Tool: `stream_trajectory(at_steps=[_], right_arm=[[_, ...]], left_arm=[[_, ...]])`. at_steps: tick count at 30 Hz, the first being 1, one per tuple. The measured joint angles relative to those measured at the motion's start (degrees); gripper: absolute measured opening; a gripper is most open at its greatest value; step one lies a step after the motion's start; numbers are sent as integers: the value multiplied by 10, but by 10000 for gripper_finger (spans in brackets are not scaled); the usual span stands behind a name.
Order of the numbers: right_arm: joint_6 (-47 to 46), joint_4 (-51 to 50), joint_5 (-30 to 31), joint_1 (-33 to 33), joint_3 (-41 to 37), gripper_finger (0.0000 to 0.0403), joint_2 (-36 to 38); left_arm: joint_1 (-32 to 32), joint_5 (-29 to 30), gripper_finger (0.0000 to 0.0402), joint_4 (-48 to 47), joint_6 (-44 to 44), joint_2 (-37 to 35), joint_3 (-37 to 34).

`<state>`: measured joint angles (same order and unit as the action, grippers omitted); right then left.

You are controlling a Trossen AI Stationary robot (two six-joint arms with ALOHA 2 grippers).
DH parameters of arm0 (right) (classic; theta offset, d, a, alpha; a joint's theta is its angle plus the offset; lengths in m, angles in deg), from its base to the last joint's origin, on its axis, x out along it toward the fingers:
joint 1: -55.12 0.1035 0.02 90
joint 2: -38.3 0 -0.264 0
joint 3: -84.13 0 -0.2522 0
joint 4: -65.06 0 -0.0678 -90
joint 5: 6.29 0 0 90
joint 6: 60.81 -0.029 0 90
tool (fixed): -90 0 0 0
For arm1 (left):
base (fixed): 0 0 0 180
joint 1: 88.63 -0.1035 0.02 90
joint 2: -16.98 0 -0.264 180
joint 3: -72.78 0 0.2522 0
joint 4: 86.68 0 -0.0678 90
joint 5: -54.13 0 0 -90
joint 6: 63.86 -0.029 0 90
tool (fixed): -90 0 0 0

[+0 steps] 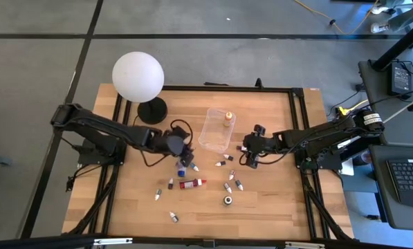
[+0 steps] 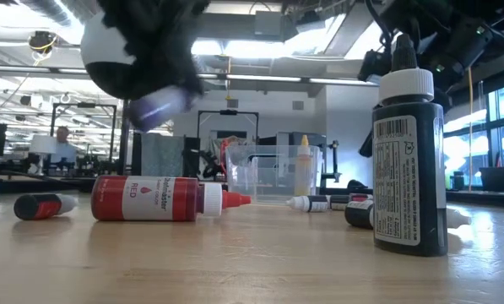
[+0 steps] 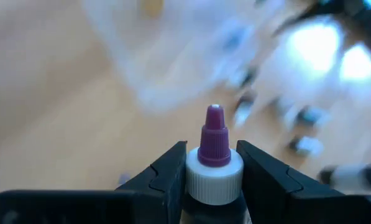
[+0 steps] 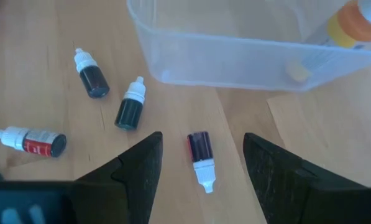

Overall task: Pick & Place food coloring
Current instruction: Put the large purple food coloring bottle in the transparent bin

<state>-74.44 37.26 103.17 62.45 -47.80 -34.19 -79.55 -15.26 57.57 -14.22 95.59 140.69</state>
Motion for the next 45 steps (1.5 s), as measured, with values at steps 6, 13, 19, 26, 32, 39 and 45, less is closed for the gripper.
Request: stream_trajectory(at_steps=[6, 13, 19, 26, 32, 39, 45], right_arm=[[19, 14, 4, -1, 3, 226, 0], [-6, 23, 23, -1, 7, 226, 0], [33, 32, 94, -29, 7, 226, 0], [33, 36, 68, -66, 7, 226, 0], [14, 36, 65, -85, 7, 226, 0], [20, 63, 64, -118, 7, 226, -6], [28, 91, 63, -139, 7, 226, -46]], left_arm=[[-23, 95, 122, 182, -244, 2, 0], [-84, 29, 123, 386, -454, 37, 0], [-148, -85, 124, 475, -503, 74, 0], [-224, -188, 120, 637, -504, 166, -24], [-270, -223, 124, 765, -483, 241, -31], [-289, -231, 122, 822, -465, 316, -31], [-289, -202, 122, 840, -479, 348, -31]])
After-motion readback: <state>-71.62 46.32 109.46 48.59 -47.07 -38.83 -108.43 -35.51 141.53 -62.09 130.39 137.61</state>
